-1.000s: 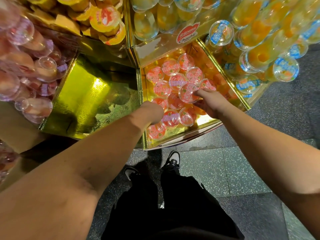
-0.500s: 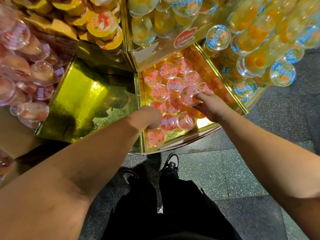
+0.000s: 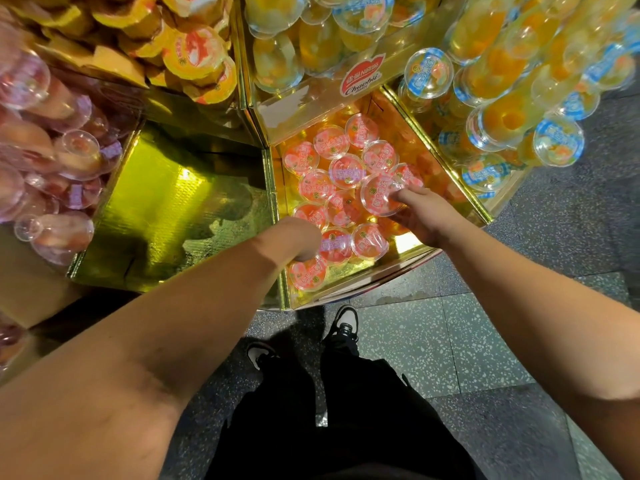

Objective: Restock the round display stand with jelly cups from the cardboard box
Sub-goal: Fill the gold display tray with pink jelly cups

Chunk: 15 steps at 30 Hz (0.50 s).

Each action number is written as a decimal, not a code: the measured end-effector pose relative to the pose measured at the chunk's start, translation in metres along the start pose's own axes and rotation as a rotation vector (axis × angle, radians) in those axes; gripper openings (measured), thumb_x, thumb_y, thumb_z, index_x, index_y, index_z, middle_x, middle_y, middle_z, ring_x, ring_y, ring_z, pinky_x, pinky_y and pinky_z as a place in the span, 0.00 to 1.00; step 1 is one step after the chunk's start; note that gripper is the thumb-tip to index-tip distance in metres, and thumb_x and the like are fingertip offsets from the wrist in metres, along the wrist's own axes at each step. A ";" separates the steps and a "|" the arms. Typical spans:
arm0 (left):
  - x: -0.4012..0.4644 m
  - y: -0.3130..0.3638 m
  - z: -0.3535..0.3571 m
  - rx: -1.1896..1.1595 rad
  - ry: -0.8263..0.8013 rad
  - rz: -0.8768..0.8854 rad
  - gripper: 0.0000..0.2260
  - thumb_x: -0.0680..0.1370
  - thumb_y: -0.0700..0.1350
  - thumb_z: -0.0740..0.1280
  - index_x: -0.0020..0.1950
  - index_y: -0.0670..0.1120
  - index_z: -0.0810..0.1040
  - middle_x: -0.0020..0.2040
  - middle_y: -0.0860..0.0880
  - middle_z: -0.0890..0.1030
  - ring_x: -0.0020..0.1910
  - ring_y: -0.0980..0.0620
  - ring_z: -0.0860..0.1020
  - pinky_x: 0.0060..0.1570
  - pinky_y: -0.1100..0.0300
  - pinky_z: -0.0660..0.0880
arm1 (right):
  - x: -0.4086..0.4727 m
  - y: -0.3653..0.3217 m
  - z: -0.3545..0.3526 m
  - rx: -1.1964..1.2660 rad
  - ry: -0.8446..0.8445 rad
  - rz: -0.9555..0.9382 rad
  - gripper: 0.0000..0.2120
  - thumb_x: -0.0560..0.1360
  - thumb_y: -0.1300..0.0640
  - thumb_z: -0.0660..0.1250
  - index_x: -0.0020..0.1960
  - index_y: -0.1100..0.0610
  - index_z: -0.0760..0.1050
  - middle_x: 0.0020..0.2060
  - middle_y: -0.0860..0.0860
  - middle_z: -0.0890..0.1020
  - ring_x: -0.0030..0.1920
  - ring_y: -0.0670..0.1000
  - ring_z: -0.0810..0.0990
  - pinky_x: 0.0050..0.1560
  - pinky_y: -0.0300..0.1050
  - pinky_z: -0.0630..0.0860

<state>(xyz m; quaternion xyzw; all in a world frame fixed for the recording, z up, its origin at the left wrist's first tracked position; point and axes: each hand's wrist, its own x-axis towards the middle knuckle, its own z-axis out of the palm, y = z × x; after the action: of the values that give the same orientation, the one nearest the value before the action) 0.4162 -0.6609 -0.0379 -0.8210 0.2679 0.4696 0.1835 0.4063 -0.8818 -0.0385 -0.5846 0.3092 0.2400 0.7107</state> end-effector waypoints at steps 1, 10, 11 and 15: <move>-0.001 -0.001 0.000 -0.003 -0.003 0.002 0.15 0.77 0.32 0.59 0.59 0.39 0.79 0.39 0.50 0.75 0.33 0.52 0.73 0.29 0.60 0.69 | 0.000 0.000 0.000 -0.005 -0.005 0.002 0.03 0.79 0.64 0.64 0.48 0.59 0.76 0.41 0.53 0.82 0.44 0.51 0.82 0.51 0.44 0.79; -0.011 0.003 0.003 -0.011 0.055 -0.041 0.10 0.78 0.33 0.60 0.50 0.42 0.79 0.38 0.51 0.74 0.32 0.53 0.72 0.31 0.59 0.71 | -0.004 0.006 0.001 0.010 -0.021 0.013 0.03 0.80 0.64 0.63 0.49 0.59 0.75 0.42 0.53 0.82 0.44 0.51 0.82 0.53 0.44 0.79; -0.011 0.003 0.005 -0.007 0.082 -0.048 0.09 0.78 0.34 0.60 0.48 0.43 0.79 0.37 0.51 0.73 0.32 0.53 0.71 0.34 0.59 0.72 | -0.004 0.006 0.001 0.012 -0.021 0.015 0.03 0.80 0.64 0.63 0.50 0.60 0.76 0.42 0.53 0.82 0.44 0.51 0.82 0.54 0.45 0.79; -0.009 0.001 0.021 0.023 0.116 -0.027 0.12 0.78 0.53 0.68 0.54 0.47 0.80 0.41 0.53 0.77 0.42 0.53 0.76 0.59 0.52 0.68 | -0.002 0.007 0.000 -0.001 -0.031 0.009 0.03 0.80 0.64 0.63 0.50 0.60 0.75 0.43 0.54 0.81 0.44 0.51 0.82 0.59 0.47 0.78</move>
<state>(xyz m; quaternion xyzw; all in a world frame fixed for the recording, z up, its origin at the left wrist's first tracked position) 0.3977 -0.6475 -0.0405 -0.8481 0.2724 0.4157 0.1835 0.4000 -0.8807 -0.0418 -0.5799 0.3004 0.2526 0.7140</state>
